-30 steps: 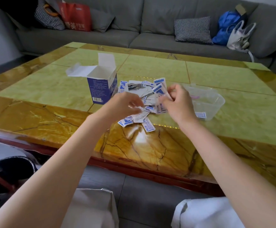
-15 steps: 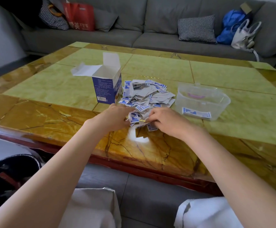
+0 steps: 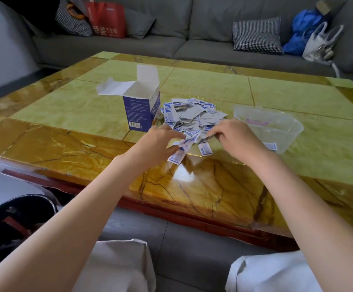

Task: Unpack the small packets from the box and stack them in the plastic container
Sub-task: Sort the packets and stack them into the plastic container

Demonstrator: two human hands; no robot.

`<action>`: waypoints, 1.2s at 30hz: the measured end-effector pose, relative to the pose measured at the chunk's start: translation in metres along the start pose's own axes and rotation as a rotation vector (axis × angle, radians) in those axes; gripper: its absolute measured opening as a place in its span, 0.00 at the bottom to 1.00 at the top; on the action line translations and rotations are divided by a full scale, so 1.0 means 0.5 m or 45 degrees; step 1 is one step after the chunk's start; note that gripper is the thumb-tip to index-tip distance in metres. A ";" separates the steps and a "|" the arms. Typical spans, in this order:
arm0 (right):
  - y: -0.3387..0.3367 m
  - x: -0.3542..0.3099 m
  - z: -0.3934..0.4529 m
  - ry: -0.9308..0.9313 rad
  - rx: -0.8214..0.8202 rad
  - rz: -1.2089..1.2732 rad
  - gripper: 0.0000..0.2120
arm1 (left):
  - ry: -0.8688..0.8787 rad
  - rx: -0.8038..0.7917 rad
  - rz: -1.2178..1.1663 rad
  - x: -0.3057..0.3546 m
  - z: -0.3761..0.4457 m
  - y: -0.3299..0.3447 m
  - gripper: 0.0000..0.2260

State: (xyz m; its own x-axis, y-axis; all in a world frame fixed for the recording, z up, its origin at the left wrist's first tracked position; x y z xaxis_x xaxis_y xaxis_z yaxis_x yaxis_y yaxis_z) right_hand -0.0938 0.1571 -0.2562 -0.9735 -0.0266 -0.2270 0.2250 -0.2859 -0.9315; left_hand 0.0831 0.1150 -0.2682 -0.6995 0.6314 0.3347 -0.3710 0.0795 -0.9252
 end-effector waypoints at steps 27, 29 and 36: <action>-0.017 -0.017 -0.029 0.529 0.343 0.931 0.08 | -0.242 -0.145 0.124 0.037 0.015 0.014 0.20; -0.021 -0.017 -0.026 0.395 0.320 0.705 0.11 | -0.304 -0.166 0.227 0.024 0.010 0.020 0.22; 0.000 -0.017 -0.035 0.395 0.129 0.546 0.08 | -0.402 -0.214 0.008 0.021 0.011 0.010 0.14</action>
State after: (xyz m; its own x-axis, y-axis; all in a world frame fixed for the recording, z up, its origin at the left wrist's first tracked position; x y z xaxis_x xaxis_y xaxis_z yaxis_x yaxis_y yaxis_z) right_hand -0.0849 0.1743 -0.2591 -0.7341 0.1187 -0.6685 0.5797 -0.4031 -0.7081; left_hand 0.0707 0.1179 -0.2684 -0.8655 0.3648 0.3432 -0.2786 0.2188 -0.9352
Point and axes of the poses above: each hand's wrist, its own z-axis towards the middle knuckle, its own y-axis out of the palm, x = y × z, the point moved 3 cm from there along z, towards the middle knuckle, and after that the axes turned 5 degrees about x, right-handed, at the moved point
